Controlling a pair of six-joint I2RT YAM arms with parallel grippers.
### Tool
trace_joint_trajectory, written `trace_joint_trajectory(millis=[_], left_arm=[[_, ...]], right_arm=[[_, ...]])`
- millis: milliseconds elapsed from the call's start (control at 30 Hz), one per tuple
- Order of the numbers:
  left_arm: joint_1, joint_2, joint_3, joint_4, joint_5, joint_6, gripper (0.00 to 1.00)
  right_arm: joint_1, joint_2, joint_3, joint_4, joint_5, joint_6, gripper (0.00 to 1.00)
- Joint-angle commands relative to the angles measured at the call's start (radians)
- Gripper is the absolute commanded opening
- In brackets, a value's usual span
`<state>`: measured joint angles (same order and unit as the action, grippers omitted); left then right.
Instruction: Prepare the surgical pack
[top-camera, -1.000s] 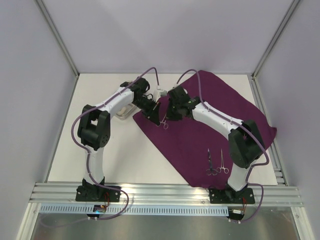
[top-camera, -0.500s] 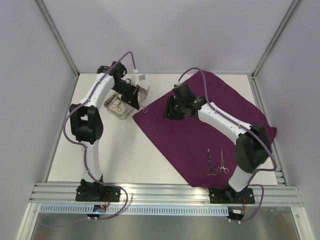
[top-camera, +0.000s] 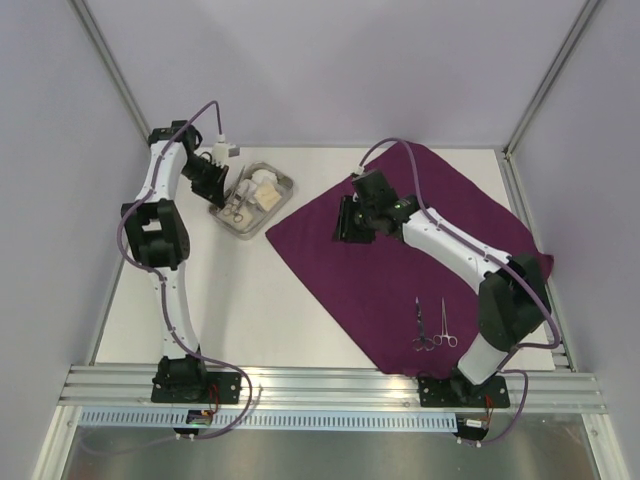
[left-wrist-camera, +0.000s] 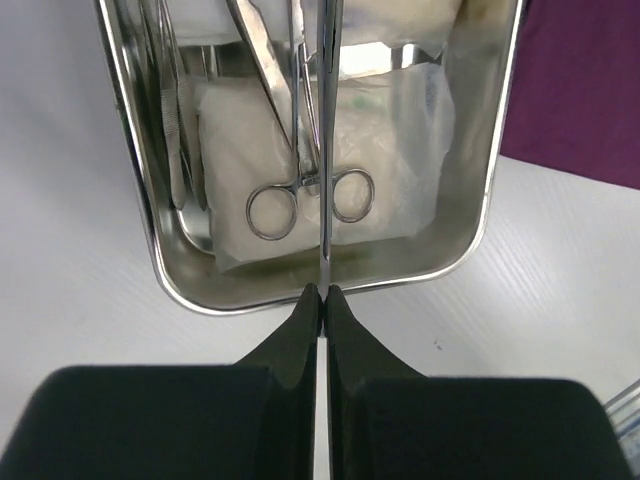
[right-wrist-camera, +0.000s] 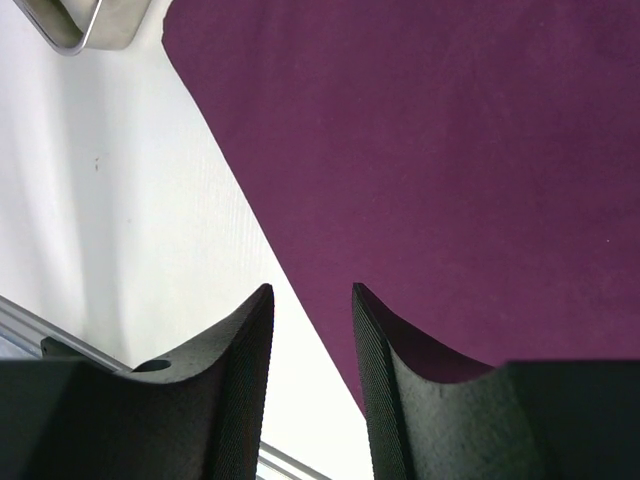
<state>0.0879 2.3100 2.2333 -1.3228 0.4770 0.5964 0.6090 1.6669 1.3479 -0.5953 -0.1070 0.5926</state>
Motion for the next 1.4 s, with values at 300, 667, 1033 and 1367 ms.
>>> trace_joint_trajectory(millis=[300,667,1033,1367], left_arm=[[0.016,0.065,0.081,-0.22,-0.015,0.127,0.0],[0.016,0.144,0.166,-0.286,0.022,0.177,0.0],[0.016,0.131,0.167,-0.142,-0.038,0.103,0.31],[0.009,0.111,0.154,0.013,-0.126,0.103,0.26]], right_arm=[[-0.002,0.011,0.002,-0.029,-0.022,-0.022,0.39],[-0.002,0.03,0.017,-0.046,-0.036,-0.02,0.39],[-0.002,0.04,0.027,-0.058,-0.042,-0.017,0.41],[-0.002,0.053,0.031,-0.063,-0.045,-0.017,0.41]])
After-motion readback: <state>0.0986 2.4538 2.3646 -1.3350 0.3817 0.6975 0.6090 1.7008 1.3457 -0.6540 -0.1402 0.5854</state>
